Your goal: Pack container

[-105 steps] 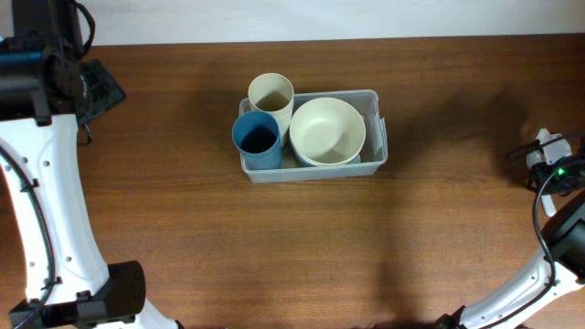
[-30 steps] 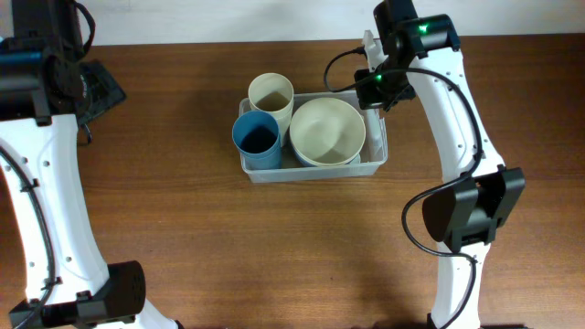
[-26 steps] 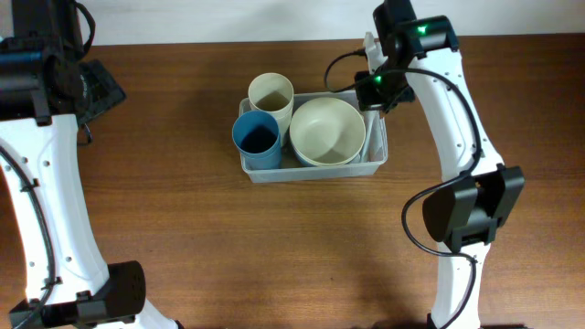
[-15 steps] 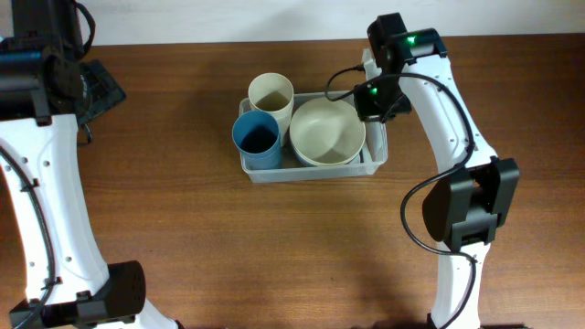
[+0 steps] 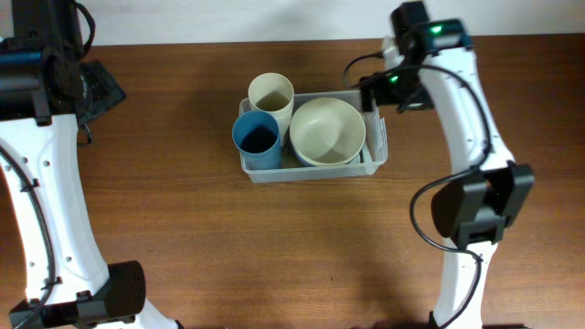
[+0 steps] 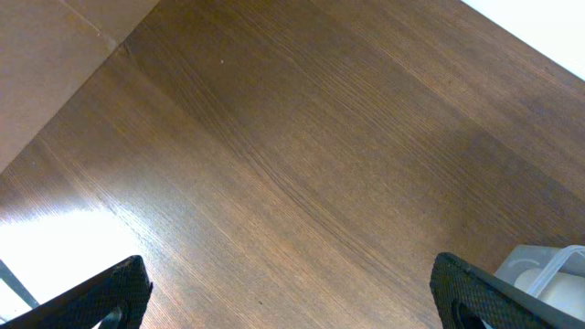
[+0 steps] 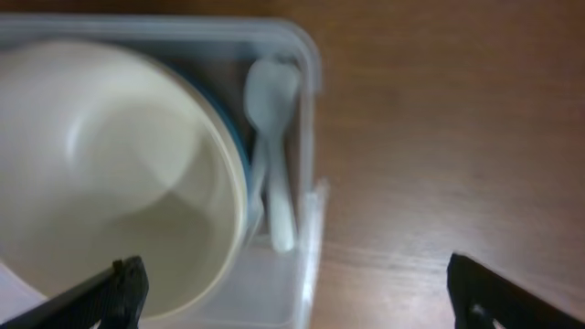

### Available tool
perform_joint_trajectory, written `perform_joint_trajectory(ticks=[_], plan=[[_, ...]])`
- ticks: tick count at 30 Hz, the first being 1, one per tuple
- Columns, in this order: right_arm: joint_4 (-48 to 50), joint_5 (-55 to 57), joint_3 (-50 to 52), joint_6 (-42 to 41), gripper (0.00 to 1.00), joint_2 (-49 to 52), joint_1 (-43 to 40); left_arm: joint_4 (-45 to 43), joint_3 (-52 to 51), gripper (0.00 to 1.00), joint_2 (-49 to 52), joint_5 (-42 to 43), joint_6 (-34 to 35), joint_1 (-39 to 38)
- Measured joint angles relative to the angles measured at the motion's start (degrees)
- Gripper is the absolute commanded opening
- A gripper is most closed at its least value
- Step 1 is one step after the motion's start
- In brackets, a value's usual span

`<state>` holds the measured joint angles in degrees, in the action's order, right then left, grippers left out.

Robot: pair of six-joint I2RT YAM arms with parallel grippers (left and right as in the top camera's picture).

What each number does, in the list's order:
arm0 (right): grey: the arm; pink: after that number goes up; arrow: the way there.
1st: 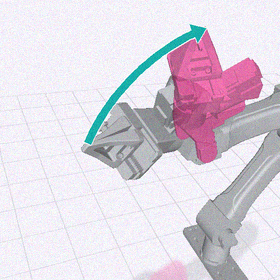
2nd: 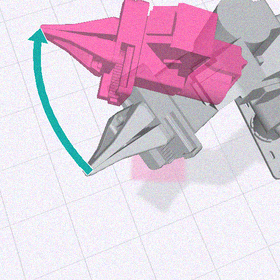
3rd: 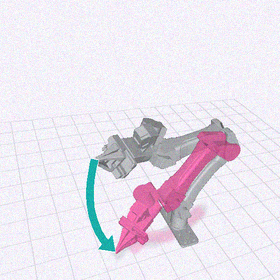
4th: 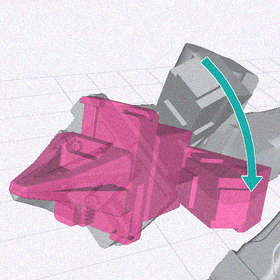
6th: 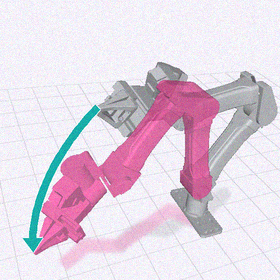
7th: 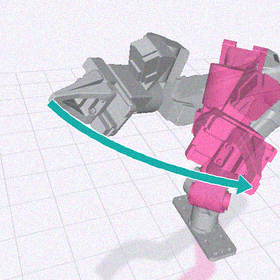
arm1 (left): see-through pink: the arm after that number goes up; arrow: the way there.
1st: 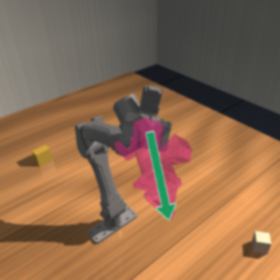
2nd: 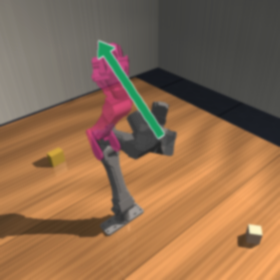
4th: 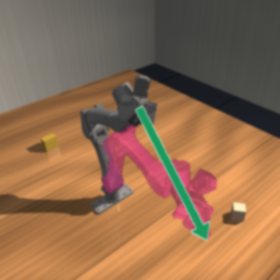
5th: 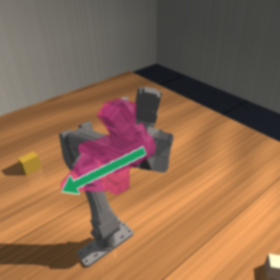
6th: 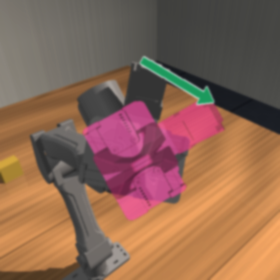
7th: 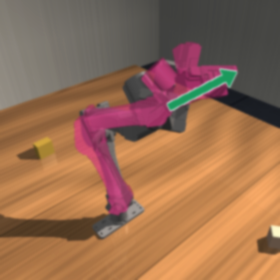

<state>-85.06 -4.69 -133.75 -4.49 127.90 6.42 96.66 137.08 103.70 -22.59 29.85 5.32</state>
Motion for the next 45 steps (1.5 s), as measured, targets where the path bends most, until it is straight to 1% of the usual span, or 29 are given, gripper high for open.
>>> perform_joint_trajectory(ticks=[3, 7, 11, 17, 22, 25, 28, 30, 32, 35, 45], plan=[[-5.5, 0.2, -5.6, 0.0, 0.99, -0.4, -2.5, 0.0, 0.0, 0.99, 0.0, 0.0, 0.0, 0.0], [-11.6, 0.4, -9.3, 0.0, 0.99, -2.1, -5.0, 0.0, 0.0, 1.0, 0.0, 0.0, 0.0, 0.0], [-11.9, -1.2, -9.5, 1.4, 0.99, -6.0, -5.6, 0.0, 0.0, 1.0, 0.0, 0.0, 0.0, 0.0], [-11.9, -2.5, -8.7, 1.9, 0.99, -15.0, -3.3, 0.0, 0.0, 1.0, 0.0, 0.0, 0.0, 0.0], [-11.9, -0.3, -1.3, 2.1, 0.99, -28.7, 0.4, 0.0, 0.0, 0.99, 0.0, 0.0, 0.0, 0.0], [-11.9, 1.2, 7.1, 2.1, 0.99, -38.8, 2.9, 0.0, 0.0, 0.99, 0.0, 0.0, 0.0, 0.0], [-11.7, 1.7, 15.2, 2.1, 0.99, -46.1, 5.0, 0.0, 0.0, 1.0, 0.0, 0.0, 0.0, 0.0], [-11.6, 1.4, 19.8, 2.1, 0.99, -49.3, 6.3, 0.0, 0.0, 1.0, 0.0, 0.0, 0.0, 0.0], [-11.9, 0.3, 23.1, 2.1, 0.99, -51.1, 7.1, 0.0, 0.0, 1.0, 0.0, 0.0, 0.0, 0.0], [-11.9, -1.3, 25.3, 2.0, 0.99, -51.7, 7.4, 0.0, 0.0, 0.99, 0.0, 0.0, 0.0, 0.0], [-11.9, -2.9, 25.6, 1.6, 0.99, -51.7, 7.4, 0.0, 0.0, 1.0, 0.0, 0.0, 0.0, 0.0]])
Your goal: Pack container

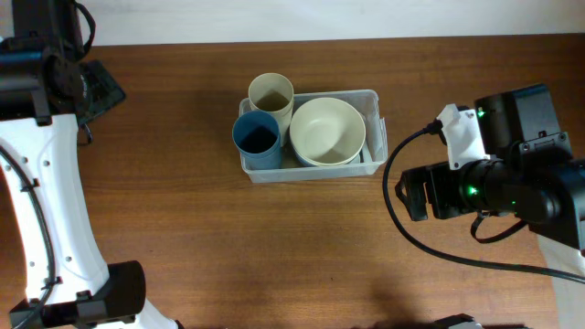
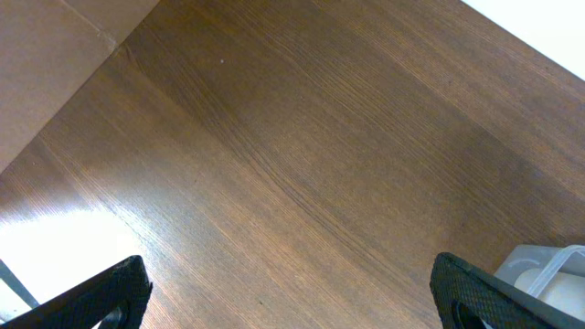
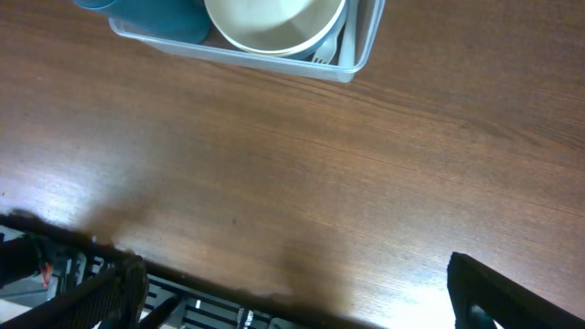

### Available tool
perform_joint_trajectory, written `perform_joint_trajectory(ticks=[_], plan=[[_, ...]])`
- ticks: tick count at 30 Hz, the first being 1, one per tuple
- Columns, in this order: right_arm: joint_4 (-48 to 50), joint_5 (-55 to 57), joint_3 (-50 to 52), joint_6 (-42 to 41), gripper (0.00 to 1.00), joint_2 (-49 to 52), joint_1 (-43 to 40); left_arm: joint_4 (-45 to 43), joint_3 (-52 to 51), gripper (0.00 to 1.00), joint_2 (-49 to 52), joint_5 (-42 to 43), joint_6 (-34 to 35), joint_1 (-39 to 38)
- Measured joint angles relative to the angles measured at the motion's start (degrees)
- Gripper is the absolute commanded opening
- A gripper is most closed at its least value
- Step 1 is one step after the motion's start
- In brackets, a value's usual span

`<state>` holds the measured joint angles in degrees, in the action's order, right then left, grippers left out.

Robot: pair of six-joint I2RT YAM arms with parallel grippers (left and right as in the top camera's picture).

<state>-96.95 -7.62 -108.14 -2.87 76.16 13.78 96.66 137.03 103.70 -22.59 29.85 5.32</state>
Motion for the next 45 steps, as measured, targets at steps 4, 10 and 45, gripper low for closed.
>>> perform_joint_trajectory(ticks=[4, 10, 45], plan=[[1.3, 0.0, 0.2, -1.0, 0.99, -1.1, 0.0, 0.0, 0.0, 1.0, 0.0, 0.0, 0.0, 0.0], [3.3, 0.2, 0.6, -1.6, 0.99, -7.3, 0.0, 0.0, 0.0, 1.0, 0.0, 0.0, 0.0, 0.0], [82.4, 2.6, 90.9, 8.2, 0.99, -69.7, -10.4, 0.0, 0.0, 1.0, 0.0, 0.0, 0.0, 0.0]])
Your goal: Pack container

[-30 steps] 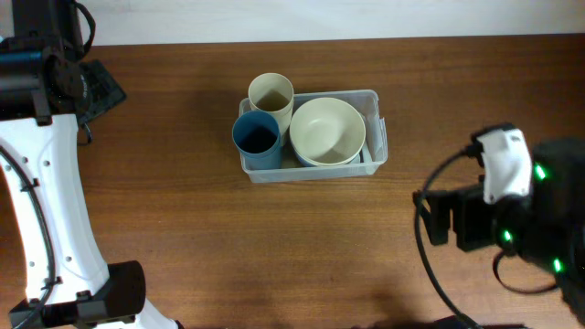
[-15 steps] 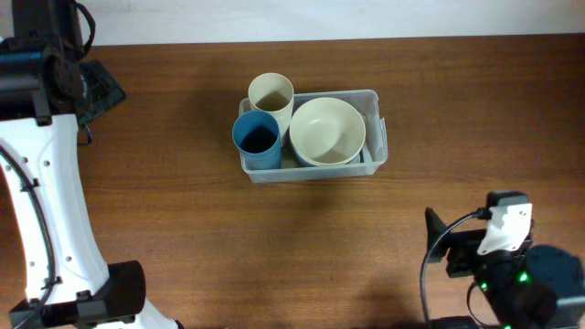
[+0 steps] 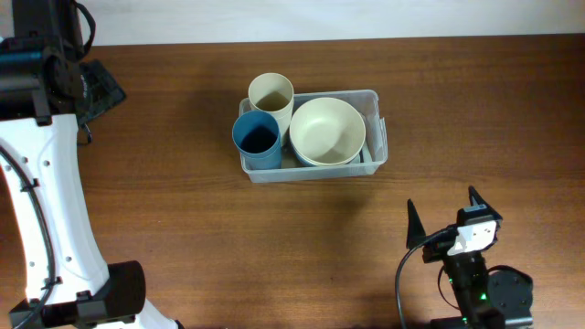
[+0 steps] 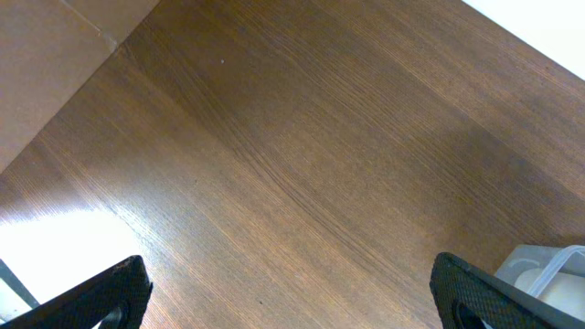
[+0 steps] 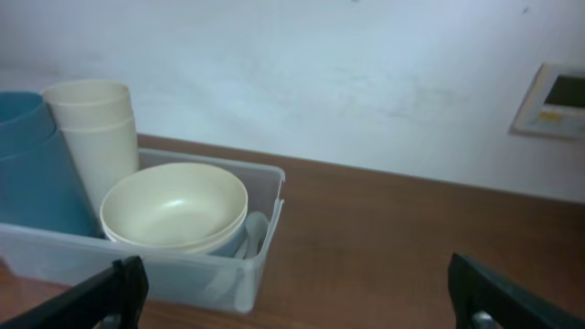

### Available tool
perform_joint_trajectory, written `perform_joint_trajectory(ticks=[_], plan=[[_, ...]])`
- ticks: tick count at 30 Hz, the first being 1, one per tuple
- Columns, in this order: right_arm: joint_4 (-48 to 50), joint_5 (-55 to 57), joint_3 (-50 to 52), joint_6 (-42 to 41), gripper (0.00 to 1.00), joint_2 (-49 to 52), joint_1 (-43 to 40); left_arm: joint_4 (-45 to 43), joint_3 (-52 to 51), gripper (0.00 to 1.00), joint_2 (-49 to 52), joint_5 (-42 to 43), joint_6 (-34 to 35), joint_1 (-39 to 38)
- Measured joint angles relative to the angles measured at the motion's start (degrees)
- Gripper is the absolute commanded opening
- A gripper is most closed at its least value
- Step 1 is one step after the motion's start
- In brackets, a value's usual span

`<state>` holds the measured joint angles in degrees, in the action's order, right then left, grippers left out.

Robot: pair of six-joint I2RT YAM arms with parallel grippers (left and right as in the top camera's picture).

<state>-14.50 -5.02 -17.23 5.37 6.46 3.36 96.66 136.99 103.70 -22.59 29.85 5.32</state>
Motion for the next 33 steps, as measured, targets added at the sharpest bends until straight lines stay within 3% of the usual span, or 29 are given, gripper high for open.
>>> perform_joint_trajectory(ticks=[13, 23, 33], plan=[[7.0, -0.4, 7.7, 0.6, 0.99, -5.7, -2.0, 0.0, 0.0, 1.0, 0.0, 0.0, 0.0, 0.0], [20.7, -0.4, 15.6, 0.7, 0.99, -5.7, -2.6, 0.0, 0.0, 0.99, 0.0, 0.0, 0.0, 0.0], [19.2, -0.4, 16.6, 0.7, 0.99, -5.7, -2.6, 0.0, 0.0, 1.0, 0.0, 0.0, 0.0, 0.0]])
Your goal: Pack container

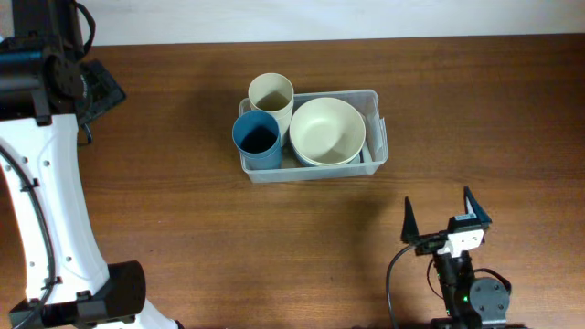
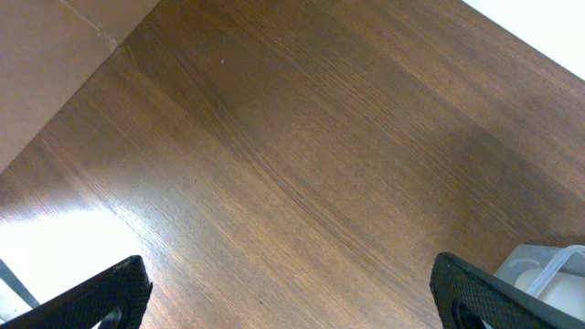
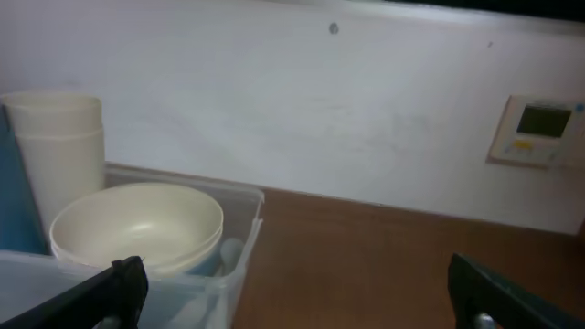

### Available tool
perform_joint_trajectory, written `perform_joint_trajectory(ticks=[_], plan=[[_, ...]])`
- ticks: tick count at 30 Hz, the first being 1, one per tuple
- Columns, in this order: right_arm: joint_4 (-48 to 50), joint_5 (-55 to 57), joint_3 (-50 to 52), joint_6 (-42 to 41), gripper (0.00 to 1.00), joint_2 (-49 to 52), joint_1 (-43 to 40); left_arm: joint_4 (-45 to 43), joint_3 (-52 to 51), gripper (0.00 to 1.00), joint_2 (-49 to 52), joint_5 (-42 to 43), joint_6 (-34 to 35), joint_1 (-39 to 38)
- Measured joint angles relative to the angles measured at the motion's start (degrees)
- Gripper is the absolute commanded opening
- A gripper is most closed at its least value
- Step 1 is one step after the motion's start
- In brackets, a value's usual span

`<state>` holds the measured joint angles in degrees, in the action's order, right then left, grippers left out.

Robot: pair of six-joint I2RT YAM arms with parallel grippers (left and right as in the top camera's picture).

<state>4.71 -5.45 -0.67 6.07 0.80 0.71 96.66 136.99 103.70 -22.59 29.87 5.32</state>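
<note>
A clear plastic container (image 1: 311, 175) stands at the table's middle back. It holds a cream bowl (image 1: 327, 131) and a blue cup (image 1: 257, 139); a cream cup (image 1: 271, 94) stands at its back left corner. A white spoon (image 3: 230, 251) lies by the bowl against the right wall. My right gripper (image 1: 440, 217) is open and holds nothing, near the table's front edge, well in front and right of the container, facing the back wall. My left gripper (image 2: 288, 302) is open over bare wood far left; only a corner of the container (image 2: 548, 270) shows there.
A white wall with a small control panel (image 3: 539, 128) rises behind the table. A lighter brown surface (image 2: 55, 64) borders the table at the far left. The left arm's white links (image 1: 46, 201) run down the left side.
My right gripper has sunk a little and drawn slightly nearer the table's front edge; the container sits lower and further left in its view. The left arm and the container's contents are unchanged.
My right gripper stood open over the container's right end, above the spoon. Then it was high to the container's right, looking down at the table. Then it was low near the front edge facing the wall, where it still is. The left arm never moved.
</note>
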Motion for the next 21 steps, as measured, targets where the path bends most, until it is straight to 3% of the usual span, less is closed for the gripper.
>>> perform_joint_trajectory(ticks=[5, 21], plan=[[-8.4, 0.0, 0.1, 0.0, 0.99, 0.0, 0.0, 0.0, 0.0, 1.0, 0.0, 0.0, 0.0, 0.0], [-8.3, 0.0, 0.1, 0.0, 0.99, -0.1, 0.0, 0.0, 0.0, 0.99, 0.0, 0.0, 0.0, 0.0]])
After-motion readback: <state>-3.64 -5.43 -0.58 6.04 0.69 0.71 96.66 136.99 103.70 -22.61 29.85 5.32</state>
